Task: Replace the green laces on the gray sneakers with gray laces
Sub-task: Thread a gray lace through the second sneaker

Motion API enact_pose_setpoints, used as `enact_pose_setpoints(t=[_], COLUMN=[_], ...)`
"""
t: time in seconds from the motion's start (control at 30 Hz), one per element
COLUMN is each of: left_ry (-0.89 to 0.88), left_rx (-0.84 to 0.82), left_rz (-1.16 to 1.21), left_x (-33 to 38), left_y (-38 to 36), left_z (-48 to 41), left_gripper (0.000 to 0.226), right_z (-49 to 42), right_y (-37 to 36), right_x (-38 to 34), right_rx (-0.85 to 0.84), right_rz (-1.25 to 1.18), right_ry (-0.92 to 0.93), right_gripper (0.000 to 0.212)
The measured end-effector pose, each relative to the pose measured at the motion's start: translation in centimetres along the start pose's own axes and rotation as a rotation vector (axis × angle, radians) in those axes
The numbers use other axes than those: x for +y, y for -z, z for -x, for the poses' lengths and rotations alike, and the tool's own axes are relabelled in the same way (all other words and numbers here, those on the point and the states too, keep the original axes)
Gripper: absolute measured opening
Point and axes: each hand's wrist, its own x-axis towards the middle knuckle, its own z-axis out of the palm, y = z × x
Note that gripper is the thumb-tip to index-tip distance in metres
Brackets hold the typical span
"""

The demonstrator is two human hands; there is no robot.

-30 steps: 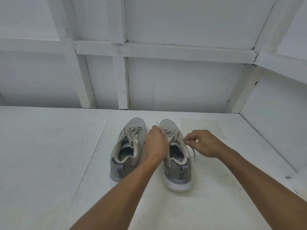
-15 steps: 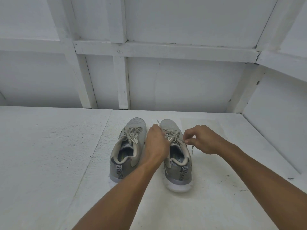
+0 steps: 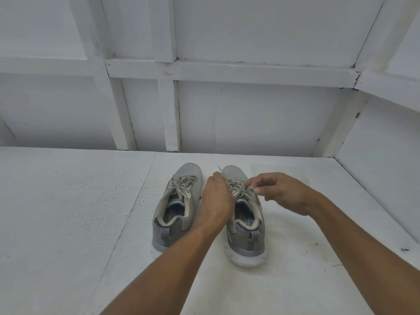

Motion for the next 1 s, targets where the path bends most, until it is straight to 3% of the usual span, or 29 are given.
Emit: enact_pose_setpoints(t=[0.13,0.23,0.43,0.67,0.83,1.0], left_ry=[-0.004,0.002,0.054,0.024,-0.035,-0.076], left_rx=[0.005,0.005,0.01,-0.085,-0.175,-0.212], left_rz=[-0.007,0.004,0.007,0.15,0.12,0.15], left_x=[0.0,0.0,-0.3,0.4,1.9,2.1], left_y=[0.0,0.1,0.9,2.1,2.7,3.0], left_z=[0.1,0.1,-0.7,-2.1,-2.7,-3.0], left_gripper=[0.018,0.018,0.016,0.023,0.022,0.012], right_z=[-0.9,-1.5,-1.6,-1.7,-1.0,-0.7], right_y=[-1.9,-2.8,-3.6,-5.4,-5.9,-6.3], right_x=[1.1,1.5,1.0,0.0,-0.3,0.1], right_rx=[0.05,0.145,0.271,0.541,0.542,0.575], right_rz=[-0.321,-0.392,-0.125,0.127,0.237,0.147], right_ry=[0.031,0.018,0.018,0.016,0.032,0.028], right_gripper=[0.005,0.003,0.009,0.013,0.006,0.01])
